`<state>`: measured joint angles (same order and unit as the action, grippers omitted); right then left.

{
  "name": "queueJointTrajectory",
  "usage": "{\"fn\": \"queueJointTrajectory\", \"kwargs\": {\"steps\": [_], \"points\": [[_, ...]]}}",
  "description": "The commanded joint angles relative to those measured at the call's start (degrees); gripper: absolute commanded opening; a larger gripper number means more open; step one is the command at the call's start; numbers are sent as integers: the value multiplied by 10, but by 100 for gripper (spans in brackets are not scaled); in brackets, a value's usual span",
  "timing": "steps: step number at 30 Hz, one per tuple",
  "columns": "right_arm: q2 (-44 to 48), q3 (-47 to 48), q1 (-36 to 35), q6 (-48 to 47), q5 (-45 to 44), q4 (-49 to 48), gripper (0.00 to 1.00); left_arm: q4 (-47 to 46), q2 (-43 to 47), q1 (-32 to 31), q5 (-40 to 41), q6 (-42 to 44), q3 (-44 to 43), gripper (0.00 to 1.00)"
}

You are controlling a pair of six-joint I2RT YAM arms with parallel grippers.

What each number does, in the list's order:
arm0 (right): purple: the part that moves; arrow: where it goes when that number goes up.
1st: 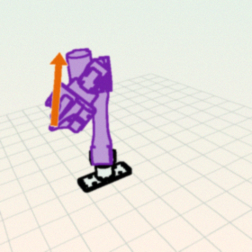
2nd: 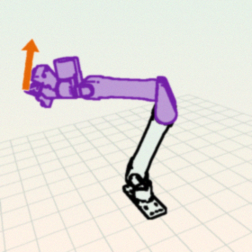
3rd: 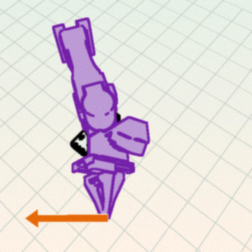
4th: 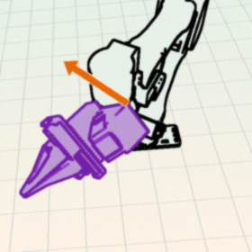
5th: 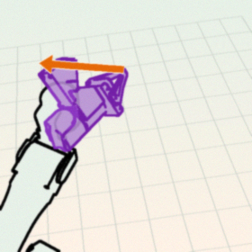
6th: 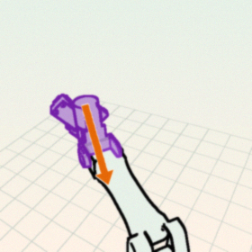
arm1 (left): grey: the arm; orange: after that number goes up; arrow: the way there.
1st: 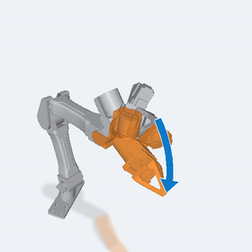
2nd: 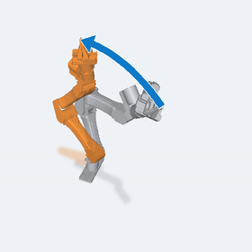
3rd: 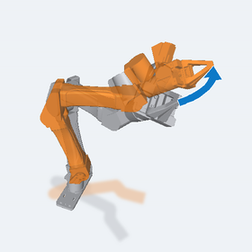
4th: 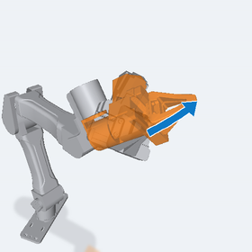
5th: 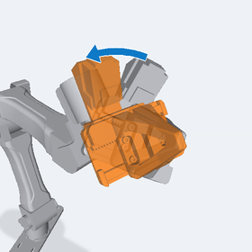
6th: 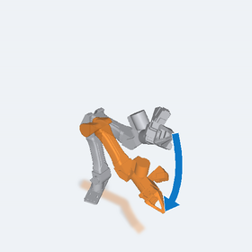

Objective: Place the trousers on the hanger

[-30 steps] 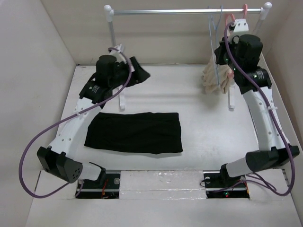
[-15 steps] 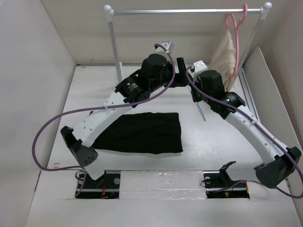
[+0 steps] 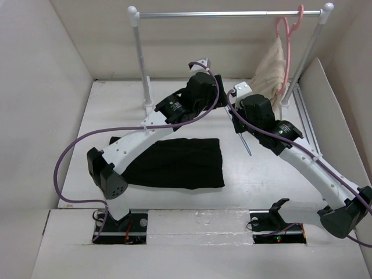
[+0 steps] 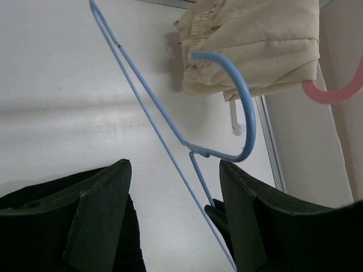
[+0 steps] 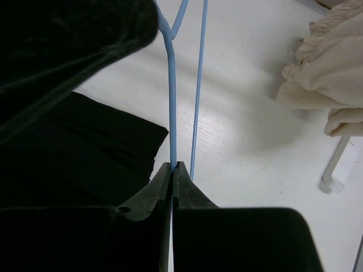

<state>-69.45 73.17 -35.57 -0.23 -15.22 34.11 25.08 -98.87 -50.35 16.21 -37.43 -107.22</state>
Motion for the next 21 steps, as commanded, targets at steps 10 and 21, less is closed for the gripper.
{"fn": "queueJointTrajectory", "kwargs": {"steps": [10,21], "points": [[4,11,-46,22,-16,-20,0,-50,-27,-13,22,-25,4,38],[9,-13,-101,51,-62,-6,0,-57,-35,-13,43,-26,22,0]]}}
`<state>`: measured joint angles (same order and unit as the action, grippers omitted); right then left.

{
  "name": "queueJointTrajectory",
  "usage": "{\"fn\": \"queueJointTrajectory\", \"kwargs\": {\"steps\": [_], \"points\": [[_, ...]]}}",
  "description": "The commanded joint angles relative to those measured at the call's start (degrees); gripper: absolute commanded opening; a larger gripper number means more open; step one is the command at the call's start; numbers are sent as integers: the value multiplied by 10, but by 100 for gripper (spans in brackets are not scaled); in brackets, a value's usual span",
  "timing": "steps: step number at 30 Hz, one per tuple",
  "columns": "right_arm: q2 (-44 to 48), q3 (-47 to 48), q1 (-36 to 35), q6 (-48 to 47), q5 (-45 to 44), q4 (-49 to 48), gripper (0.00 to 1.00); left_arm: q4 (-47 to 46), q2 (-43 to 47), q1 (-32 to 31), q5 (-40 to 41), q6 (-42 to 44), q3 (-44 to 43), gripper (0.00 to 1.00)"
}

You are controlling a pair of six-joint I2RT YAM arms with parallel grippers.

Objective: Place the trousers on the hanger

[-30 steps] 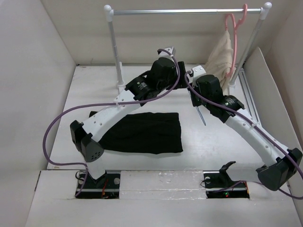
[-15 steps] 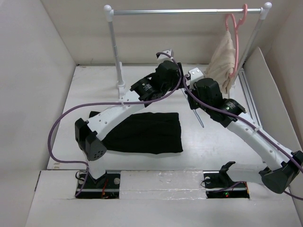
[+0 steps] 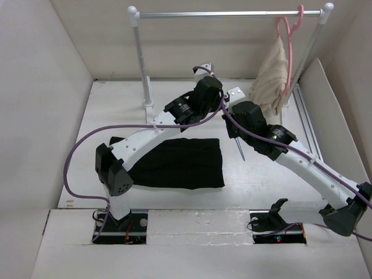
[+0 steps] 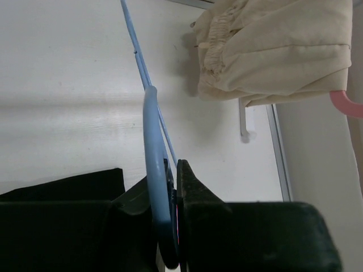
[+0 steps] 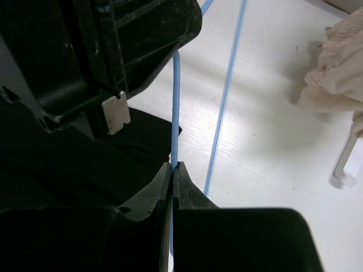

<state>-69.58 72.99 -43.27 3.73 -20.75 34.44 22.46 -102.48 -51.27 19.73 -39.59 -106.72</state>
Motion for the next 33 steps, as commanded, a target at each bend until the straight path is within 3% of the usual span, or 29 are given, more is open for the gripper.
{"fn": "queueJointTrajectory", "kwargs": {"steps": [1,5,6,7,8,9,12,15,17,20,23,24,25,26,29,33], "points": [[10,-11,-24,13,-9,-9,0,-30,1,-4,8,-4,19,0],[23,-21,-24,25,-14,-2,0,-39,7,-4,9,-4,38,0],[30,-25,-30,28,-14,-1,13,-42,14,-4,9,-5,43,0],[39,-27,-30,35,-10,4,40,-49,22,-4,7,-10,57,0],[39,-27,-30,37,-8,11,40,-53,22,-4,7,-10,66,0],[49,-22,-24,37,0,16,61,-57,34,-4,-2,-15,76,0],[64,-7,-14,33,41,69,80,-86,71,-4,-38,-42,134,0],[98,-11,16,18,90,106,87,-132,106,-4,-69,-87,208,0],[129,-31,40,8,138,117,87,-155,118,-17,-64,-112,250,0],[167,-77,64,9,185,106,79,-180,130,-36,-56,-133,289,0],[186,-117,86,15,227,79,38,-195,129,-48,-52,-149,325,0],[190,-146,86,16,236,71,13,-199,127,-54,-52,-157,336,0],[190,-159,95,16,255,48,4,-210,127,-60,-53,-160,359,0],[189,-173,95,16,265,38,0,-217,125,-60,-53,-160,370,0],[176,-222,102,26,297,-20,1,-220,115,-74,-28,-173,406,0],[143,-282,102,52,300,-102,13,-249,101,-79,-9,-178,449,0]]}}
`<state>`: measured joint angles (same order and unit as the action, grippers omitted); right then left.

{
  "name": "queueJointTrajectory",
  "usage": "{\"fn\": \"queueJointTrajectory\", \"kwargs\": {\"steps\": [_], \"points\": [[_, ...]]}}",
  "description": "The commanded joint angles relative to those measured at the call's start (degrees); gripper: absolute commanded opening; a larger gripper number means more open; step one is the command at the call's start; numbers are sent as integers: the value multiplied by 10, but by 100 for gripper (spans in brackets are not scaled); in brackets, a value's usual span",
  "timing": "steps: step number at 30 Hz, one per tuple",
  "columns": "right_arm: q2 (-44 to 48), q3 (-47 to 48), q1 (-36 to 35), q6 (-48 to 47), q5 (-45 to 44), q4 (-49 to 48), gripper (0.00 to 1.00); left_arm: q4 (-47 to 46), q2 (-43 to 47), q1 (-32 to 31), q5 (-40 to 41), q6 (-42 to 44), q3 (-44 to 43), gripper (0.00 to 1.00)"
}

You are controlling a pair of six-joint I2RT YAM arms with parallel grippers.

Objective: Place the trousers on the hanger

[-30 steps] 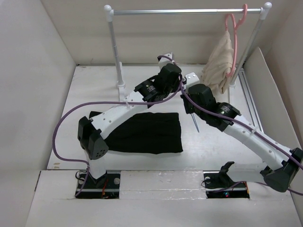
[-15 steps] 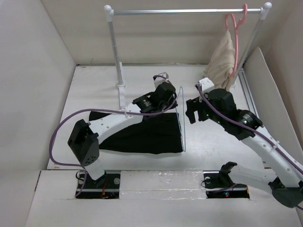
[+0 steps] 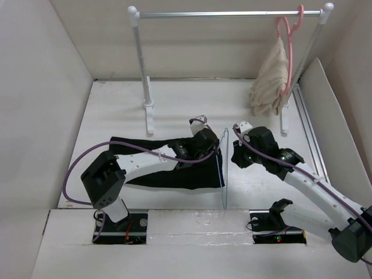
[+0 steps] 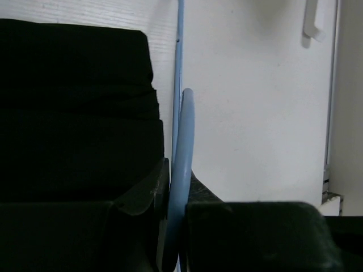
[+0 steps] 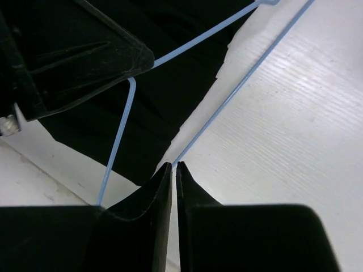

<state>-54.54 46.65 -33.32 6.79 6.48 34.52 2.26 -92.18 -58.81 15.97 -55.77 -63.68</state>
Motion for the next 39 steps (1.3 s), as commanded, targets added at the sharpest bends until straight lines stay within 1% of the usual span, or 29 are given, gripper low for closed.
{"fn": "queueJointTrajectory", "kwargs": {"steps": [1,2,3,4,5,7,8,12,13,14,15,20,22,23,24,25,26,27,28,29,31,32,34,35,36,38,39], "points": [[-26,-34,11,24,28,-130,14,-51,-5,-3,34,-17,31,0],[-35,-43,11,31,31,-148,16,-49,-8,-3,37,-19,35,0],[-45,-52,11,38,34,-168,24,-45,-13,-3,42,-21,38,0],[-70,-67,11,46,45,-206,29,-45,-13,-3,42,-22,44,0],[-83,-73,11,52,48,-220,39,-45,-13,-3,44,-22,48,0],[-110,-80,11,62,52,-256,45,-46,-15,-10,50,-22,56,0],[-137,-86,11,67,55,-269,46,-45,-17,-10,51,-24,57,0],[-192,-99,5,89,41,-305,49,-38,-27,-10,49,-22,59,0],[-215,-110,5,103,46,-335,52,-38,-27,-10,50,-21,61,0],[-216,-111,5,104,46,-336,52,-38,-27,-10,50,-21,61,0],[-222,-121,5,112,46,-361,53,-37,-27,-10,53,-17,62,0],[-260,-142,0,133,36,-398,59,-26,-31,-10,56,-8,59,0],[-272,-148,-5,142,39,-412,59,-24,-34,-10,57,-6,58,0],[-277,-152,-5,147,40,-419,57,-24,-35,-10,60,-5,59,0],[-287,-156,-10,154,42,-438,52,-24,-37,-10,61,-3,62,0],[-291,-164,-10,159,52,-448,44,-24,-37,-10,64,-3,64,0],[-291,-168,-10,162,57,-455,16,-10,-36,-10,66,-1,65,0],[-290,-169,-10,163,63,-459,5,-7,-34,-10,67,-2,68,0],[-271,-171,-5,163,69,-456,0,-6,-33,-10,69,-1,75,0],[-255,-170,1,162,66,-450,0,-4,-27,-2,72,2,80,0],[-219,-164,10,148,49,-404,0,-5,-16,15,71,6,97,0],[-177,-155,23,139,44,-387,0,-6,-2,20,74,14,105,0],[-139,-145,41,112,42,-329,0,-8,16,29,77,23,128,0],[-114,-134,61,104,42,-317,0,-7,35,35,82,35,135,0],[-102,-130,70,84,43,-289,0,-2,45,35,86,40,142,0],[-81,-126,91,68,53,-269,0,8,66,41,97,48,160,0],[-77,-125,113,54,59,-252,0,18,73,41,98,52,173,0]]}}
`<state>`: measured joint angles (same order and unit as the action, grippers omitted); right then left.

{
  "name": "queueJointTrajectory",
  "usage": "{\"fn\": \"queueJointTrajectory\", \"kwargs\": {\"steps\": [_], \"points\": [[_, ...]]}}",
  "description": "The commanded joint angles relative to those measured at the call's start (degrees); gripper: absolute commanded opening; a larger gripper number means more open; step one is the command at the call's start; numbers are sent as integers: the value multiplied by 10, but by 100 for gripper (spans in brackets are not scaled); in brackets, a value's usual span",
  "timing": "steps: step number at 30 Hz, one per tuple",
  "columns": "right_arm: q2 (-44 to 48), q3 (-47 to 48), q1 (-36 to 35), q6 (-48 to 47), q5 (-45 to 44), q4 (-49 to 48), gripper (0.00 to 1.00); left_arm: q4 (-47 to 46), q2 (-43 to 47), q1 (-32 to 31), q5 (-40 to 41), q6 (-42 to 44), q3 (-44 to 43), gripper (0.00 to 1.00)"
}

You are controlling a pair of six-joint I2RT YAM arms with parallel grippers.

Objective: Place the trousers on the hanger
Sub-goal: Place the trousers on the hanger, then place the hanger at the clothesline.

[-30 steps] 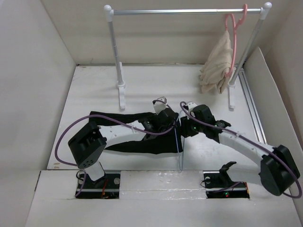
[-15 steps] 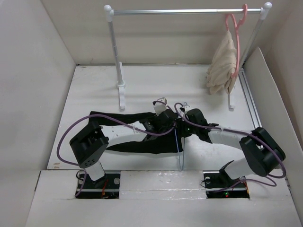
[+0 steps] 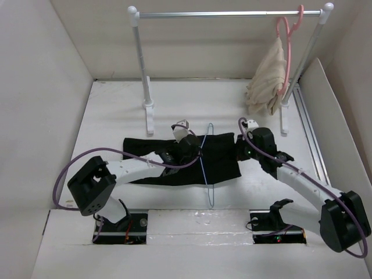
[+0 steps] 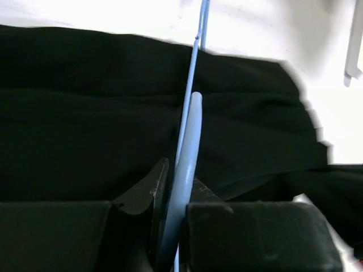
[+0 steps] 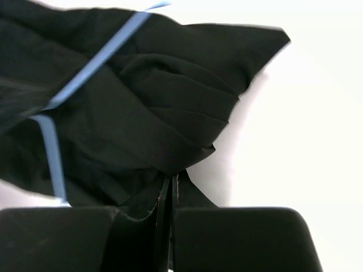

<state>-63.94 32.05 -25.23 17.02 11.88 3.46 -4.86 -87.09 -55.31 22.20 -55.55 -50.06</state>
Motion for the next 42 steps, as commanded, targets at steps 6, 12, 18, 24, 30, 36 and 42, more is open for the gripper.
{"fn": "queueJointTrajectory", "kwargs": {"steps": [6,12,18,24,30,36,42], "points": [[13,3,102,-88,31,74,0,105,92,41,40,70,93,0],[-8,-8,142,-109,24,66,0,147,123,41,70,104,94,0],[-43,-1,148,-119,15,61,0,178,127,48,81,107,71,0],[-61,0,148,-121,23,53,0,172,148,48,63,113,52,0],[-65,9,122,-111,24,64,42,217,135,18,73,113,-44,0],[29,75,62,-94,21,164,79,257,135,18,57,114,-152,0],[165,182,-50,-52,-12,266,88,295,121,13,57,149,-257,0]]}}
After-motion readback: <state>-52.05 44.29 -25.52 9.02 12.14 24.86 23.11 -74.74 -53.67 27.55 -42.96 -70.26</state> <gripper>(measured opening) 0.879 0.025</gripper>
